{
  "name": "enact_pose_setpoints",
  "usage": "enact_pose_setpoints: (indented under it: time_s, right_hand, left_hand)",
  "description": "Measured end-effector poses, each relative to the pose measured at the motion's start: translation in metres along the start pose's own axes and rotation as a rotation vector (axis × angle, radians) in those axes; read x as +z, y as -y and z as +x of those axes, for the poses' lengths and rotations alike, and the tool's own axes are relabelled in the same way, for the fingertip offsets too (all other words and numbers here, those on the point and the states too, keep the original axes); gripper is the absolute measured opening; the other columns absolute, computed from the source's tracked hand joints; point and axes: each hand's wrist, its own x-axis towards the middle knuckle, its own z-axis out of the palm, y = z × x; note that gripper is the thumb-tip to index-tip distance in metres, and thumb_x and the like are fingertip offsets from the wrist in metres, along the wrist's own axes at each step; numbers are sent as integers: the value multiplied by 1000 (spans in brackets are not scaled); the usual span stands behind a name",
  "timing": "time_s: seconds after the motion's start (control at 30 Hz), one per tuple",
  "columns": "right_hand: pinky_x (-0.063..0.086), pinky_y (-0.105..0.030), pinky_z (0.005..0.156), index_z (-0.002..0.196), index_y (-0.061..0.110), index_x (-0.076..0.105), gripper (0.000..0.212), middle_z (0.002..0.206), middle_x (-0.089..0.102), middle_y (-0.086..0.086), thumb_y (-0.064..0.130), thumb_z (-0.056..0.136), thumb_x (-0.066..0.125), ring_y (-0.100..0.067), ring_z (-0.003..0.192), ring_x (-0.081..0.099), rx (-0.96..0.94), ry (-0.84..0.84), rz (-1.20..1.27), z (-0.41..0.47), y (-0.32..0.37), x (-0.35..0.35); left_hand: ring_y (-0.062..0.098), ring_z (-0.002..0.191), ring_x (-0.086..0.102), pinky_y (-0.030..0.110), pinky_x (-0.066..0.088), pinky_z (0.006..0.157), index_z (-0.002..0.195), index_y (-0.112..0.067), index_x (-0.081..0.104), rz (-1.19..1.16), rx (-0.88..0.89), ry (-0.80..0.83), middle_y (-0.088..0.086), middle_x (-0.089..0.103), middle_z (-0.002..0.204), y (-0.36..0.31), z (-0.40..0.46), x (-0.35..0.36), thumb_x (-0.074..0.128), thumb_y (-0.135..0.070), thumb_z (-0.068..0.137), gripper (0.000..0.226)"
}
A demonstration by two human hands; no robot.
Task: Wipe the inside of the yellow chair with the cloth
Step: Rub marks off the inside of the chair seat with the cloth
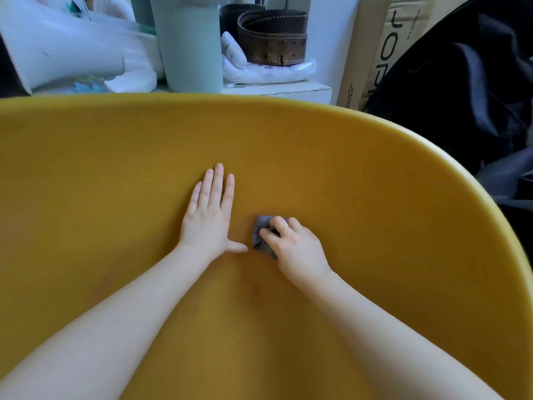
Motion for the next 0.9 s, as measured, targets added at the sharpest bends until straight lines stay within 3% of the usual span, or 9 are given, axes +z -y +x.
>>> enact_pose_setpoints:
  time_s: [0.07, 0.13, 0.27, 0.37, 0.57, 0.7, 0.8, 0.9]
  right_hand:
    - [34, -25, 44, 71, 13, 69, 18, 76, 61, -9, 9, 65, 52, -26, 58, 53, -11, -17, -64, 21, -14, -18]
    - [31, -27, 44, 71, 10, 66, 26, 77, 60, -13, 11, 71, 40, -28, 59, 53, 63, -112, -116, 54, -39, -39]
    - [32, -29, 50, 81, 9, 66, 23, 88, 64, -16, 3, 73, 45, -28, 63, 54, 83, -300, -272, 103, -73, -55]
    - [39, -31, 50, 91, 6, 69, 32, 93, 66, -16, 2, 75, 41, -29, 62, 54, 148, -374, -185, 104, -60, -32]
    - [40, -24, 46, 94, 10, 72, 42, 92, 66, -10, 12, 72, 36, -26, 57, 52, 10, -113, 106, 40, -13, 16]
    - [34, -26, 44, 84, 10, 71, 16, 78, 61, -11, 7, 71, 63, -25, 54, 49, -195, 3, 36, 34, -16, 10]
    - [35, -29, 45, 86, 11, 70, 21, 78, 62, -13, 16, 80, 50, -27, 57, 53, -251, -110, -118, 70, -41, -8]
    - [37, -30, 50, 96, 12, 70, 27, 89, 66, -14, 10, 80, 48, -27, 63, 56, -130, -303, -265, 111, -60, -24]
  left_hand:
    - [31, 141, -21, 38, -9, 114, 144, -5, -22, 39, 41, 39, 18, -29, 150, 11, -1, -3, 65, -76, 56, 143]
    - [31, 141, -22, 38, -7, 115, 145, -5, -21, 36, 84, 78, 18, -30, 150, 16, 1, -7, 66, -77, 54, 145]
    - [30, 140, -25, 38, -8, 113, 145, -5, -21, 12, 80, 88, 17, -32, 149, 14, 4, -4, 69, -75, 51, 147]
    - [30, 140, -25, 38, -12, 111, 144, -5, -23, 20, 73, 69, 16, -32, 149, 13, 7, 3, 69, -75, 51, 148]
    - [31, 140, -23, 39, -8, 114, 144, -3, -23, 69, 83, 23, 18, -30, 149, 12, 9, 10, 68, -75, 53, 147]
    - [32, 140, -22, 39, -8, 114, 142, -2, -25, 118, 61, 33, 19, -30, 149, 8, 9, 10, 68, -74, 53, 148]
    - [32, 141, -22, 39, -9, 114, 141, -2, -27, 113, 52, 40, 19, -31, 149, 8, 11, 12, 67, -75, 52, 149]
    - [31, 141, -22, 39, -8, 114, 141, -2, -27, 123, 43, 63, 19, -32, 148, 7, 11, 11, 66, -76, 52, 149]
